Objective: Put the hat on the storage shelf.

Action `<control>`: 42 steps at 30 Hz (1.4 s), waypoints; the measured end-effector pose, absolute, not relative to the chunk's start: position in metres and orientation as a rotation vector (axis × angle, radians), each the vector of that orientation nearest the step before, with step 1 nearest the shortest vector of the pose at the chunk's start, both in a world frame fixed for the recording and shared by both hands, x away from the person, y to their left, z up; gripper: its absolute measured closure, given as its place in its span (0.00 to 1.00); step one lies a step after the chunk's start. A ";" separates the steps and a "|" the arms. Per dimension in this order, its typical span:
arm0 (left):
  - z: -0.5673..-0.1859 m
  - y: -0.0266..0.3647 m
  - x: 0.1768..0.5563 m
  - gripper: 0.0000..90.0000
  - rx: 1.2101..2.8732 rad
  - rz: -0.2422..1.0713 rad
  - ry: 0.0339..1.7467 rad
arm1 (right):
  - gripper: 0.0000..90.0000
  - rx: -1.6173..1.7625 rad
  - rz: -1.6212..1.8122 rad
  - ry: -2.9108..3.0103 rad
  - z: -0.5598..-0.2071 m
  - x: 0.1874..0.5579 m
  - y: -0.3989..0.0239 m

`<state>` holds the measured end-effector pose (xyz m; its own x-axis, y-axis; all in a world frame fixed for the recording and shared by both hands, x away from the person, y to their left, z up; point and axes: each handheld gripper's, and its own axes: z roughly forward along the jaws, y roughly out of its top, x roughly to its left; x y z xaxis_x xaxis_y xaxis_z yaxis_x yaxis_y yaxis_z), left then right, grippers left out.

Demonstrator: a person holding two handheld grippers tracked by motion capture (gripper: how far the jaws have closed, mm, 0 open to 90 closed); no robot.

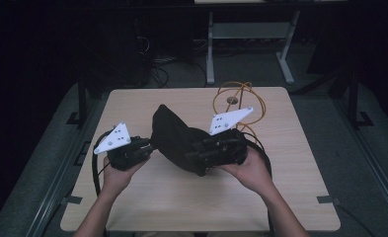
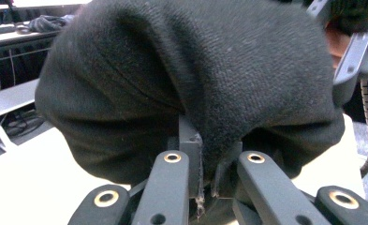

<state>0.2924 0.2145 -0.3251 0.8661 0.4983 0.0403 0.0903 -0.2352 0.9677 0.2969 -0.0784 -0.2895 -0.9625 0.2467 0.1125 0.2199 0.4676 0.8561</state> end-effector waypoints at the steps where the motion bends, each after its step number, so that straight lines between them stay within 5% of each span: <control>1: -0.318 0.213 0.293 0.95 1.810 0.408 0.438 | 0.68 0.432 1.543 2.656 -0.291 0.296 -0.080; 16: -0.304 0.233 0.302 0.95 1.789 0.337 0.486 | 0.45 0.497 1.530 2.557 -0.306 0.286 -0.119; 42: -0.281 0.230 0.332 0.95 1.821 0.276 0.519 | 0.31 0.917 1.320 2.409 -0.400 0.270 -0.232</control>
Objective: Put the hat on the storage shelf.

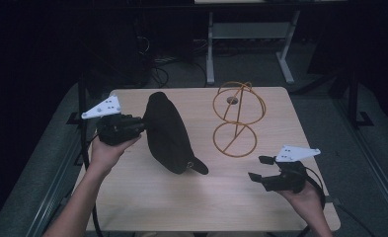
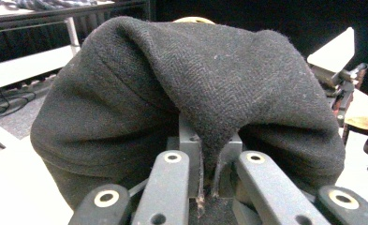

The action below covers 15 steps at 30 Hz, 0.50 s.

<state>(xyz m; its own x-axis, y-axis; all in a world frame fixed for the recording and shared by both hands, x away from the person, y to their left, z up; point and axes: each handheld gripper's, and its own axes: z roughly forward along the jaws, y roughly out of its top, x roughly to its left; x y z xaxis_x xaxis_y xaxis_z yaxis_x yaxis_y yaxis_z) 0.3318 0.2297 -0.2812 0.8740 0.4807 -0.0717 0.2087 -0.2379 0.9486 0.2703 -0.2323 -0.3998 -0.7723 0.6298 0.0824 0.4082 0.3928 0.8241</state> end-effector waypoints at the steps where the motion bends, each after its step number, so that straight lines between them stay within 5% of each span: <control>1: -0.280 0.229 0.334 0.95 1.823 0.272 0.517 | 0.31 0.929 1.313 2.405 -0.402 0.270 -0.236; 15: -0.264 0.211 0.357 0.95 1.812 0.244 0.522 | 0.31 1.003 1.277 2.345 -0.414 0.269 -0.263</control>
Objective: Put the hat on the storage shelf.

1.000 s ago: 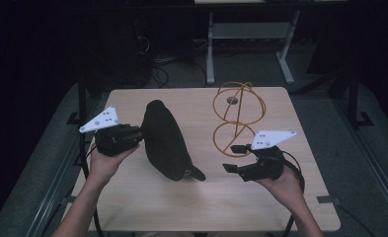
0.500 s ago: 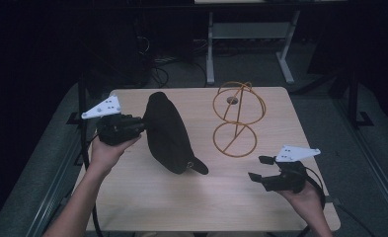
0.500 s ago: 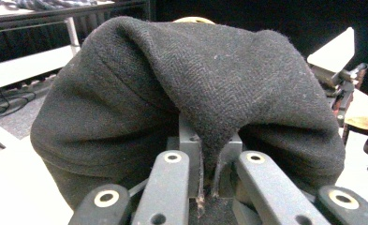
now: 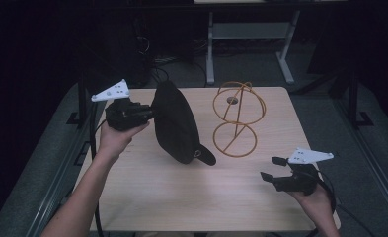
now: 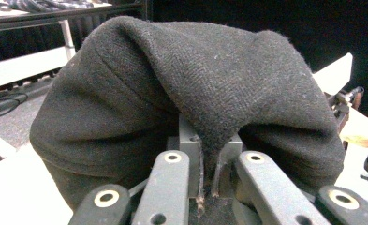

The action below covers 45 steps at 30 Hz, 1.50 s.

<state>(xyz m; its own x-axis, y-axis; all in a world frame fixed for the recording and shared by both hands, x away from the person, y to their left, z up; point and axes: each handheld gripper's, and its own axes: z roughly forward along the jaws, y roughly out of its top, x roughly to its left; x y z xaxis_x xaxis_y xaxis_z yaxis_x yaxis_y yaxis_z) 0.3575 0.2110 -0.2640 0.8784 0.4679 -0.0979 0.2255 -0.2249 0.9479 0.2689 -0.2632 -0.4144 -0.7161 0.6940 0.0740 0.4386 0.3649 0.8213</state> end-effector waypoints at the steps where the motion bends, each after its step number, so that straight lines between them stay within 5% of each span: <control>1: -0.262 0.210 0.359 0.95 1.811 0.245 0.520 | 0.31 1.004 1.254 2.344 -0.416 0.269 -0.266; 45: -0.206 0.083 0.443 0.95 1.892 0.145 0.430 | 0.30 1.097 1.326 2.154 -0.413 0.271 -0.307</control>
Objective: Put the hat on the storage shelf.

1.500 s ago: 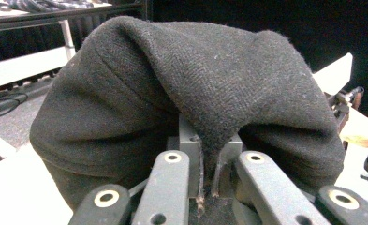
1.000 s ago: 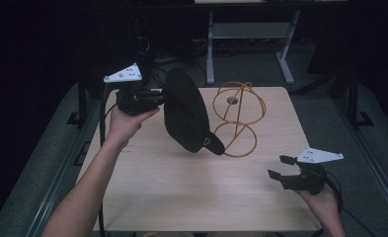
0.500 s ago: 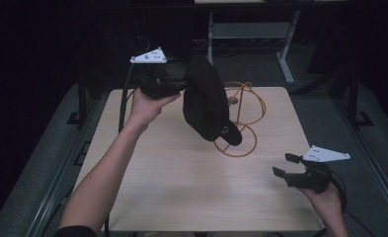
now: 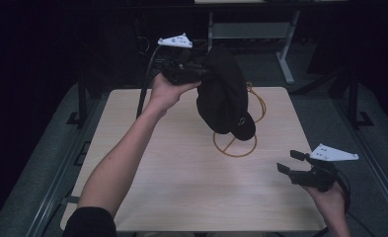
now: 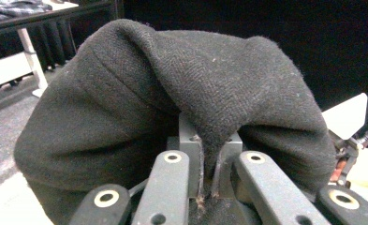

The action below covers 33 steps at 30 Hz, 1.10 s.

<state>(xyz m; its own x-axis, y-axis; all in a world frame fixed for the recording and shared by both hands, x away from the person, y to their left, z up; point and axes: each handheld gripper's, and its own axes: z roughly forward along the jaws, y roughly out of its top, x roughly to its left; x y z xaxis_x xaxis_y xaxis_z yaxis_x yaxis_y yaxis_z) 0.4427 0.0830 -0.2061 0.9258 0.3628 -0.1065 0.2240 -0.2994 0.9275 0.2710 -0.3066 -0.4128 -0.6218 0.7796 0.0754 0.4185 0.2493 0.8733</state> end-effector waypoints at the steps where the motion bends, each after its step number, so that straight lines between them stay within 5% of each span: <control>1: -0.206 0.079 0.445 0.95 1.893 0.143 0.433 | 0.30 1.102 1.332 2.147 -0.413 0.271 -0.308; 18: -0.214 0.035 0.467 0.94 1.911 0.044 0.468 | 0.30 1.144 1.361 2.127 -0.417 0.273 -0.318; 33: -0.214 0.006 0.468 0.94 1.987 0.083 0.460 | 0.30 1.160 1.347 2.149 -0.422 0.277 -0.319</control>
<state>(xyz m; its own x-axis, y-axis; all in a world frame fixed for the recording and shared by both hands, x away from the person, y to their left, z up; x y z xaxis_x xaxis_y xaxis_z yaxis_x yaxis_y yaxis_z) 0.4683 0.0058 -0.2141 0.9239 0.3550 -0.1429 0.2822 -0.3798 0.8810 0.2766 -0.3191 -0.4224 -0.6028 0.7884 0.1232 0.4544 0.2123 0.8651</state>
